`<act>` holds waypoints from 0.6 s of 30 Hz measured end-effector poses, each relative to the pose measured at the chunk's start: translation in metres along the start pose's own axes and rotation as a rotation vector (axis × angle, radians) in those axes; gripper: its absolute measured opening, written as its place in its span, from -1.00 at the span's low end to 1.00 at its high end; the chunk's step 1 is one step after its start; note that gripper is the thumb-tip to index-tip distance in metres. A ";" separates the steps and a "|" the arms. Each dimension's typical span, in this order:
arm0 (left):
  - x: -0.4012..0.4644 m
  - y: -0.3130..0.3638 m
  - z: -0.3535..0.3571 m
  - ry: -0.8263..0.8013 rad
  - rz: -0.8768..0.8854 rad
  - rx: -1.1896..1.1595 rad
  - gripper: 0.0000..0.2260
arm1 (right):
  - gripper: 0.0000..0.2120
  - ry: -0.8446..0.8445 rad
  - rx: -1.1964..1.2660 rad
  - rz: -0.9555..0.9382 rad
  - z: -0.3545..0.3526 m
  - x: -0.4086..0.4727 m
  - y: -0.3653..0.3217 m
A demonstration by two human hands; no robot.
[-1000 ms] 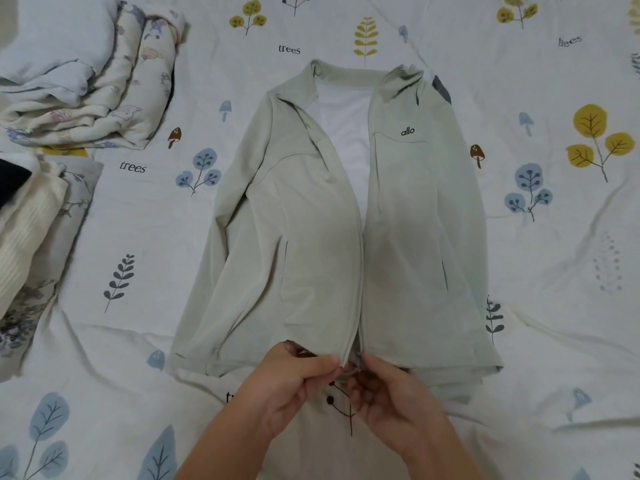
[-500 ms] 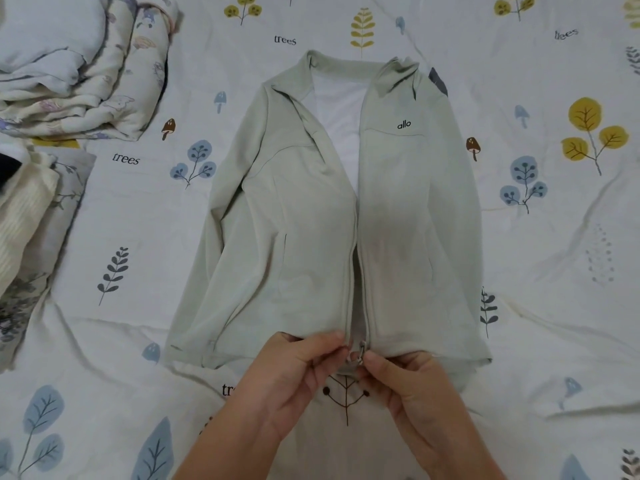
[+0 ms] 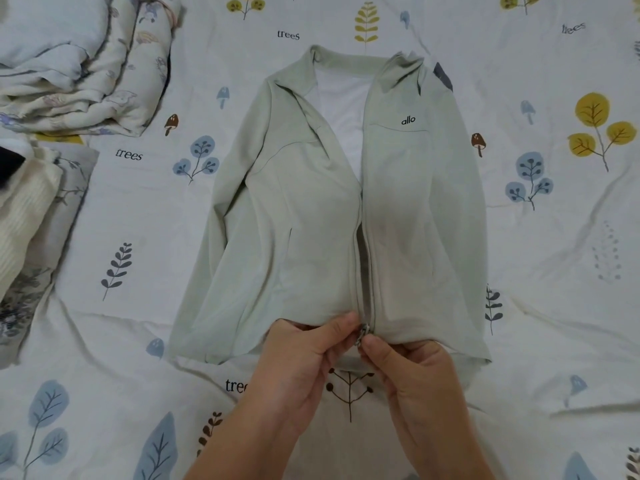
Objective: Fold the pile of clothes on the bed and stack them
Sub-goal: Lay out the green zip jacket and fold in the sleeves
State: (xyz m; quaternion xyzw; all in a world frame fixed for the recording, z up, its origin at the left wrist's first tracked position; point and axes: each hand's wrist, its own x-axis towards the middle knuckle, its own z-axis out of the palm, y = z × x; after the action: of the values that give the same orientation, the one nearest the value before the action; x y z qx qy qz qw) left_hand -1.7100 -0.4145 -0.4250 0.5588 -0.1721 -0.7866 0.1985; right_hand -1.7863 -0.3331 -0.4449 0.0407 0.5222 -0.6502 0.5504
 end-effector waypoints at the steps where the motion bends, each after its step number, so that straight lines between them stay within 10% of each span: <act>1: 0.000 0.000 0.000 -0.006 0.000 -0.001 -0.92 | -0.42 0.005 -0.007 -0.005 0.000 0.000 0.001; 18: -0.001 0.003 -0.002 -0.033 0.103 0.091 -0.90 | -0.79 0.091 -0.083 -0.053 0.006 -0.001 0.001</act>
State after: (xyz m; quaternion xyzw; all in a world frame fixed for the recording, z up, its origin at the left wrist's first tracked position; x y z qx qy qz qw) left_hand -1.7074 -0.4168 -0.4238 0.5445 -0.2392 -0.7760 0.2102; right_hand -1.7820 -0.3372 -0.4419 0.0334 0.5744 -0.6397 0.5097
